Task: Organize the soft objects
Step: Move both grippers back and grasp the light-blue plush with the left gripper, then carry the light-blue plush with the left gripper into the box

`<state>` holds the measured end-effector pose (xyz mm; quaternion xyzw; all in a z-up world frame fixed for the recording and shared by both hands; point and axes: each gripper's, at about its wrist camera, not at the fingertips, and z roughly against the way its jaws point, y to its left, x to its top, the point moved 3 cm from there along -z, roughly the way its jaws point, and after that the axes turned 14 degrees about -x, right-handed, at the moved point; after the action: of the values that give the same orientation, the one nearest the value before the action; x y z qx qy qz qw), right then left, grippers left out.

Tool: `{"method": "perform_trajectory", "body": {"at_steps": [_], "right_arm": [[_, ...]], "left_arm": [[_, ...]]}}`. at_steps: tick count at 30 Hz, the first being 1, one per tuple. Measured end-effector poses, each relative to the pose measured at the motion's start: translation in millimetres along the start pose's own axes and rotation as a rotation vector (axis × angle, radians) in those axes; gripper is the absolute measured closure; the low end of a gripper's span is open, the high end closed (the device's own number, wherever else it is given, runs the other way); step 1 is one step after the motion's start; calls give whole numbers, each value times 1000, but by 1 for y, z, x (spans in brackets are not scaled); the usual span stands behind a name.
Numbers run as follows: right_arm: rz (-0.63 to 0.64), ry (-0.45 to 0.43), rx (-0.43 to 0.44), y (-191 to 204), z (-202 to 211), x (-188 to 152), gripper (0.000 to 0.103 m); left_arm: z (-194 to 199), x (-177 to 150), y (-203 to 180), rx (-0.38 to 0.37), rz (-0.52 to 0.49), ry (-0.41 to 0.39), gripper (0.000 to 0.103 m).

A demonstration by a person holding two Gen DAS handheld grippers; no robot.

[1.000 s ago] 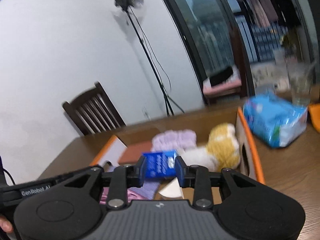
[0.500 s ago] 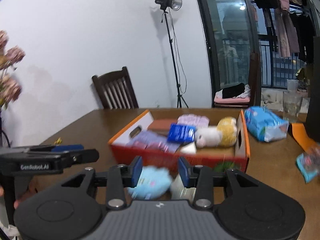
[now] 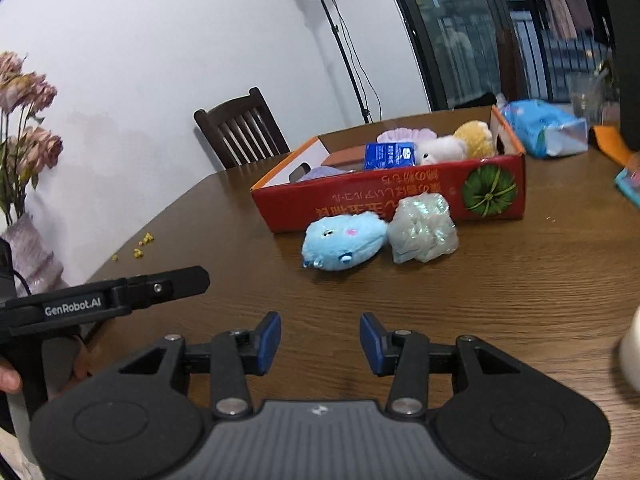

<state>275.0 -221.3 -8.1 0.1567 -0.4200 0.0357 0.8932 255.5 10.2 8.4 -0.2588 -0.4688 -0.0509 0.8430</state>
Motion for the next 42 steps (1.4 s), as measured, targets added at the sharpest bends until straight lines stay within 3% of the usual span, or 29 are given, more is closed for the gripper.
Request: {"method": "perform_trajectory", "body": {"at_steps": [5,10,14,17,21,24,27,31,34,35,39,42], "right_arm": [[-123,43,17,-7,-47,17,58],[-254,74,10,-12,-98,34,58],[-327,76,24,-15,-120,44,59],[-311,84,56,-10,-127,46,65],[-280,98,79,-8,-117,38,76],[-231,125,117,-8,-92,24,78],[-103,156,146,-8,-52,-1,78],[-43,152,74,-29,-2,-30,77],[-83,116,-26,-53,23,-38,75],[-106,97,-39,-60,30,-39,75],[-132,28,-33,-64,47,-38,75],[-127,15,-11,-52,41,-34,71]], "left_arm": [[-38,20,21,-15,8,19,34],[-93,46,51,-116,72,49,36],[-131,56,63,-104,93,108,50],[-143,50,64,-152,110,155,65],[-125,38,60,-155,136,141,70],[-96,15,45,-157,159,144,71],[-61,-16,16,-167,169,151,71],[-25,-49,-39,-248,72,180,70],[-14,-52,-58,-288,34,173,62],[-12,-49,-58,-277,28,156,56],[-10,-32,-47,-201,14,95,51],[-17,-29,-35,-165,41,101,51]]}}
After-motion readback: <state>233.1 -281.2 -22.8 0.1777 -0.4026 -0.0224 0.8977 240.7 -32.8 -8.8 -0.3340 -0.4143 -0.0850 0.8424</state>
